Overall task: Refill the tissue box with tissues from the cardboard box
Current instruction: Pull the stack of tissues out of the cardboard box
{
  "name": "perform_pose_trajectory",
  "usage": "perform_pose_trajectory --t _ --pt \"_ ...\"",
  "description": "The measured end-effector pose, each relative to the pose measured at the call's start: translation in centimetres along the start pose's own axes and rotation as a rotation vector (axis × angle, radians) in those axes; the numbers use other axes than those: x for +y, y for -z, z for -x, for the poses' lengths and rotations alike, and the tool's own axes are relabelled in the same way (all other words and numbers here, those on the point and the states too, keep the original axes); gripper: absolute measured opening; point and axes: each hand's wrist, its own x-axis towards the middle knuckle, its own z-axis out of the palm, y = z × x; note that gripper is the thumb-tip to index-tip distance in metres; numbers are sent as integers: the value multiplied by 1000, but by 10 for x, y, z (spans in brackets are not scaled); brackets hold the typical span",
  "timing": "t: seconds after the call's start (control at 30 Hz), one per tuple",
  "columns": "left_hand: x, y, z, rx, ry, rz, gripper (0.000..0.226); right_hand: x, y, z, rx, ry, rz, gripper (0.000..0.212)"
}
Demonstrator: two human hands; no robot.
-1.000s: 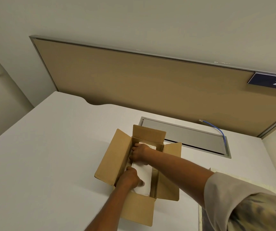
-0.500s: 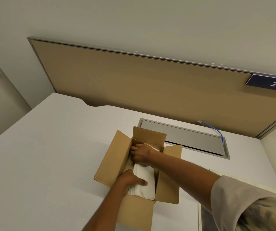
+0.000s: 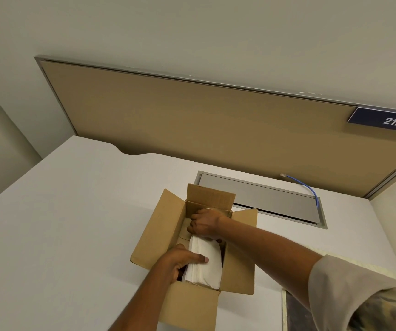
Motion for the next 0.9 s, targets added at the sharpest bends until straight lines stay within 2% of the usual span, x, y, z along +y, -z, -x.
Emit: perform_pose_trajectory --t 0.13,0.27,0.33,0.4,0.5,0.57,0.6,0.67,0.73,0.9 --pt "4 -4 9 12 -15 -33 66 3 1 2 -60 6 -40 34" --pt "7 -16 14 77 -125 -27 48 11 4 -3 -132 21 -187 61" --pt "12 -24 18 140 -182 -42 55 16 14 0 -228 -53 -302 65" --pt "18 -31 22 186 -209 -33 50 20 27 7 -246 -211 -512 59" --pt "26 -34 25 230 -234 -85 31 27 39 12 -221 -133 -449 58" --pt "31 -31 31 271 -237 -101 32 28 45 14 -245 -113 -453 62" --pt "33 -29 35 286 -240 -96 35 29 47 15 -264 -41 -382 67" --pt "34 -23 46 310 -254 -80 38 31 53 17 -240 35 -258 76" --pt "35 -17 57 332 -269 -107 42 35 59 22 -176 38 -250 80" --pt "38 -6 97 384 -345 -337 48 43 77 58 -16 -84 -428 78"
